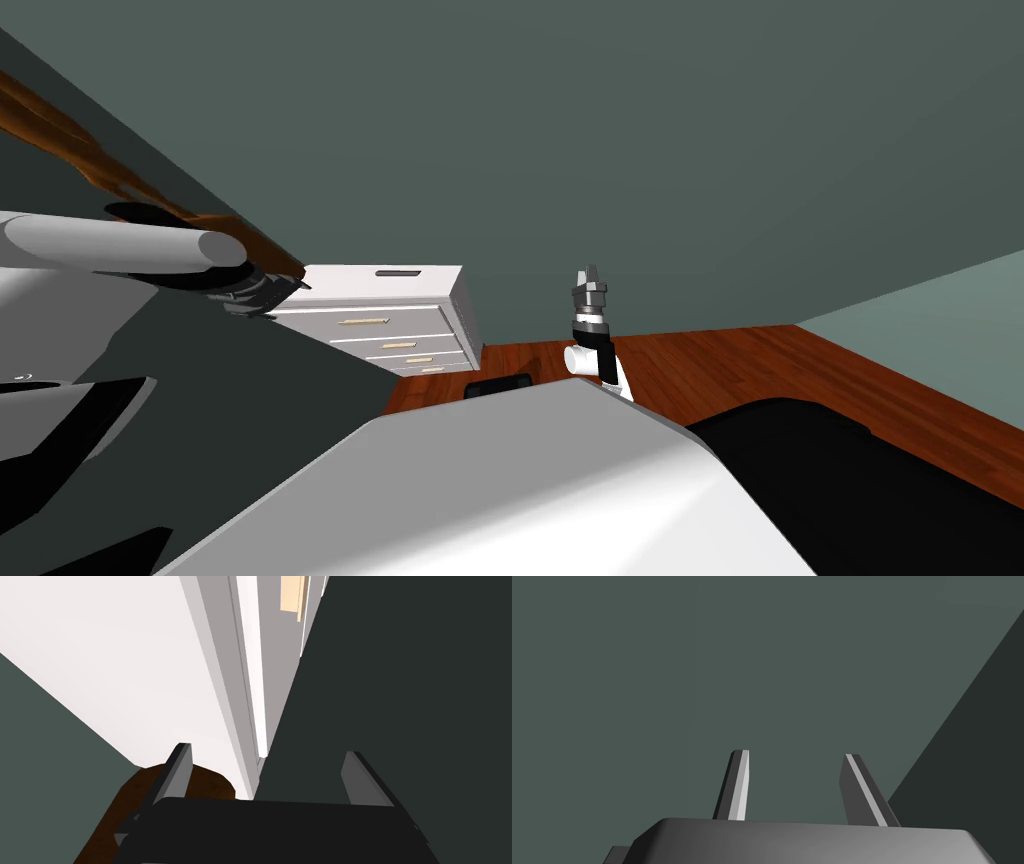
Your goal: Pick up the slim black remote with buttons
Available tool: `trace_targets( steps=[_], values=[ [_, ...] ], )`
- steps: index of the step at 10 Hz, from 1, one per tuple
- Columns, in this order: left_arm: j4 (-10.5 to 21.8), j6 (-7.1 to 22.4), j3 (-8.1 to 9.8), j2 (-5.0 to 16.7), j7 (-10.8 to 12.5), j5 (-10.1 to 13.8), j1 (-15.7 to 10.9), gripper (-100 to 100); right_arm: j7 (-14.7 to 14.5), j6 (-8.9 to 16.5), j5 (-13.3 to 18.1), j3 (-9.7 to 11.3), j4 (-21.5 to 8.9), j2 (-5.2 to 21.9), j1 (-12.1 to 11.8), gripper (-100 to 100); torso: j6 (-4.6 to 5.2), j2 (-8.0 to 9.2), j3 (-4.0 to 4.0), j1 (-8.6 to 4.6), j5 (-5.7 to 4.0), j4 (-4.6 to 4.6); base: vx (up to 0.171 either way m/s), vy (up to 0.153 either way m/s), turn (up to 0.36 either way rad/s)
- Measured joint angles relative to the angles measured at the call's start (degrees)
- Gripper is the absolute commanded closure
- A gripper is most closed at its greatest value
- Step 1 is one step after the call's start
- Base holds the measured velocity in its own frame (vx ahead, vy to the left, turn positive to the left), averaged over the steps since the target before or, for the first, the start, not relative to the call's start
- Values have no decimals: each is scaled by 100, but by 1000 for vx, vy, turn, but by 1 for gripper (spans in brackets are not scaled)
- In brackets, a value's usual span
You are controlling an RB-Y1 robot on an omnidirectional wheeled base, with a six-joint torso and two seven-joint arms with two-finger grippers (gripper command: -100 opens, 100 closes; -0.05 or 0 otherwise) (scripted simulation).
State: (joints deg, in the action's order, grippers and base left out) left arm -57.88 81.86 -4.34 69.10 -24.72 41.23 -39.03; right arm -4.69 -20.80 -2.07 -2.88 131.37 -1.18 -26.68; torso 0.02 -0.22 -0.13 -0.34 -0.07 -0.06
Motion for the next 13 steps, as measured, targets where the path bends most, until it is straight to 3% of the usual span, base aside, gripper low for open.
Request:
trace_targets(
  steps=[8, 10, 13],
  values=[
    [1102, 1206, 186, 338, -519, 344, -637, -100, 0, 0, 0, 0, 0, 0, -1, 0, -2, -18, -11, 7, 2, -5, 115, -74, -101],
    [1288, 1367, 206, 354, -578, 379, -697, -100, 0, 0, 0, -1, 1, 0, -1, 0, -7, 8, 3, 18, 5, 0, 61, -32, -51],
    [1803, 1724, 220, 373, -806, 445, -1003, -100, 0, 0, 0, -1, 1, 0, -2, 0, -6, -24, -16, 8, 2, -7, 144, -56, -106]
  ],
)
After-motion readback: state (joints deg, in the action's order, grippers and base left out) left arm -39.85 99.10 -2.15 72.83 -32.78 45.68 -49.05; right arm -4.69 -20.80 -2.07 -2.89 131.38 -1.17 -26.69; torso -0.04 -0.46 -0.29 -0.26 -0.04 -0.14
